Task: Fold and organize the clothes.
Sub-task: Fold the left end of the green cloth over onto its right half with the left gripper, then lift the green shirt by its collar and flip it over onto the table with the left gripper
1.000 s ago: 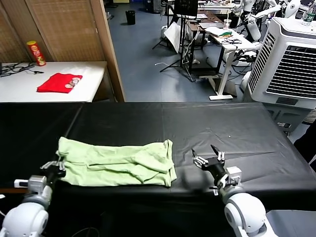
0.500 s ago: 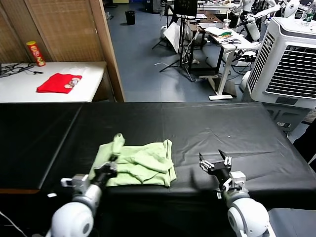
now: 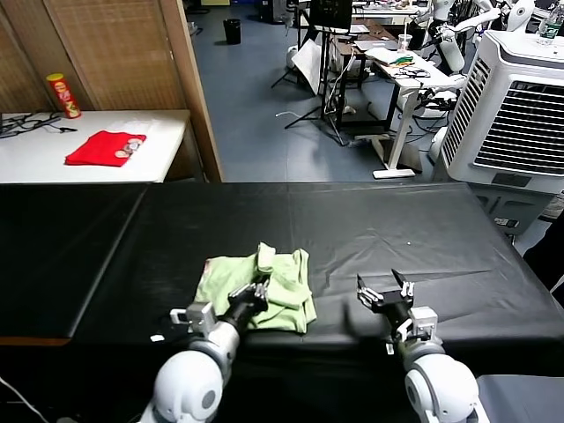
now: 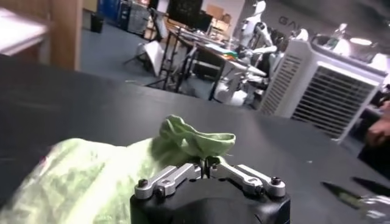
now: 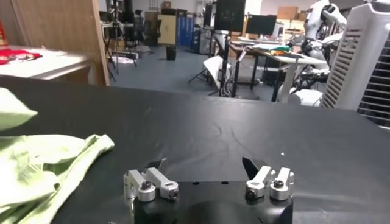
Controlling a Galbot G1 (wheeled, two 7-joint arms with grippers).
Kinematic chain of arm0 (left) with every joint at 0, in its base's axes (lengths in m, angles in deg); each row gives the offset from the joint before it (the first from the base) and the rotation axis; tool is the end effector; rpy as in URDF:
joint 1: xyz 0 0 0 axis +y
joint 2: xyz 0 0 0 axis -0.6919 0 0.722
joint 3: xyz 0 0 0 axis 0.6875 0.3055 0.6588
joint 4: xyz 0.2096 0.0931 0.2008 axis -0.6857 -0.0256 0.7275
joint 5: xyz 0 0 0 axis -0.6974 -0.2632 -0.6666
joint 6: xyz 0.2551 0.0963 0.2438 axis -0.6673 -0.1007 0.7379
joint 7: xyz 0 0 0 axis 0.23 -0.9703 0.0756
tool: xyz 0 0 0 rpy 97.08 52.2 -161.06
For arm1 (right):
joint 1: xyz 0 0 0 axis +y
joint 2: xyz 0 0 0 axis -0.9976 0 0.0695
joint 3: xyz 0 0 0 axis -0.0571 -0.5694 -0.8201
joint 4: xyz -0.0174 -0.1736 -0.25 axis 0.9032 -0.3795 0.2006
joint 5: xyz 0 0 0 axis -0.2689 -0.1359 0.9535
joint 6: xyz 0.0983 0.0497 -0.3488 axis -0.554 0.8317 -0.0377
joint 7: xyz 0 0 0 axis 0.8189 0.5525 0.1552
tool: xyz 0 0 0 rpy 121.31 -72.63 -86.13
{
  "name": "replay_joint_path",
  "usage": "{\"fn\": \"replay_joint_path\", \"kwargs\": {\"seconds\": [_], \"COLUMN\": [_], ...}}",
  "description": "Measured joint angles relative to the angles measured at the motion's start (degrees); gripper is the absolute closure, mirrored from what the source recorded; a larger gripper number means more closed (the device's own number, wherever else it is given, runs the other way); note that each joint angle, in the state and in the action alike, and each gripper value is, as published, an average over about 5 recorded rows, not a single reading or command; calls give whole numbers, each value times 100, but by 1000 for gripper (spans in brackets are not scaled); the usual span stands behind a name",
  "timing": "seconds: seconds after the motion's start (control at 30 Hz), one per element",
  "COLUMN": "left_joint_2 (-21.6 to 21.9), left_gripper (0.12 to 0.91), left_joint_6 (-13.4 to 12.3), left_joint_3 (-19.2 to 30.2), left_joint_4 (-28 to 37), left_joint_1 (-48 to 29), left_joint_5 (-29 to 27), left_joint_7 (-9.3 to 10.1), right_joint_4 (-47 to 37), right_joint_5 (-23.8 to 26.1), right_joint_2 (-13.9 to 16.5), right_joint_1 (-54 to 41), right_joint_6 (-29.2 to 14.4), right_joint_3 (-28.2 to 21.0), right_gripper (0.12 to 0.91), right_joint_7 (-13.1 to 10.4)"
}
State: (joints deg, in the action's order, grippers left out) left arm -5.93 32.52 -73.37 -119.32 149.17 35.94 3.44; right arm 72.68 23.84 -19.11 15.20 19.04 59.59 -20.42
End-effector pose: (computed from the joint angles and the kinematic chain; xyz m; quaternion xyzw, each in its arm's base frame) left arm 0.2503 -0.0719 -0.2031 -0.1530 -0.9568 0.1500 0.1964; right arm 0.2598 -0.0185 -0.2245 0.0504 -0.9844 0.0452 0.1626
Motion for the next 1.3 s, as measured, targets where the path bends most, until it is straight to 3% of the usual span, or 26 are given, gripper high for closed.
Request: {"fn": "replay_joint_path", "kwargs": {"seconds": [0.23, 0.33, 0.57, 0.67, 0.9, 1.13, 1.3], "left_joint_2": [-279, -421, -832, -822, -261, -68, -110], "left_gripper": [854, 739, 349, 255, 232, 232, 232], "left_joint_6": [-169, -229, -323, -445, -715, -872, -958], "left_joint_3": [84, 139, 219, 100, -595, -1179, -1379], "left_joint_4": [168, 266, 349, 247, 77, 128, 204], "left_joint_1": [28, 18, 46, 76, 213, 448, 548], "left_joint_5": [-359, -379, -125, -305, -784, -934, -957], "left_joint_7": [-118, -142, -206, -337, -470, -477, -521], "right_joint_4": [-70, -126, -260, -312, -471, -875, -940], "right_joint_5": [3, -16, -266, -385, -400, 400, 1009], "right_joint_2": [15, 47, 155, 205, 197, 121, 159], "right_joint_1": [-104, -178, -402, -545, -992, -1370, -1329], "right_joint_6": [-10, -18, -32, -42, -60, -3, -100], "right_joint_3": [-125, -203, -449, -616, -1205, -1870, -1969], "right_gripper": [227, 227, 227, 227, 227, 227, 227], "right_joint_7": [69, 130, 302, 417, 581, 708, 469]}}
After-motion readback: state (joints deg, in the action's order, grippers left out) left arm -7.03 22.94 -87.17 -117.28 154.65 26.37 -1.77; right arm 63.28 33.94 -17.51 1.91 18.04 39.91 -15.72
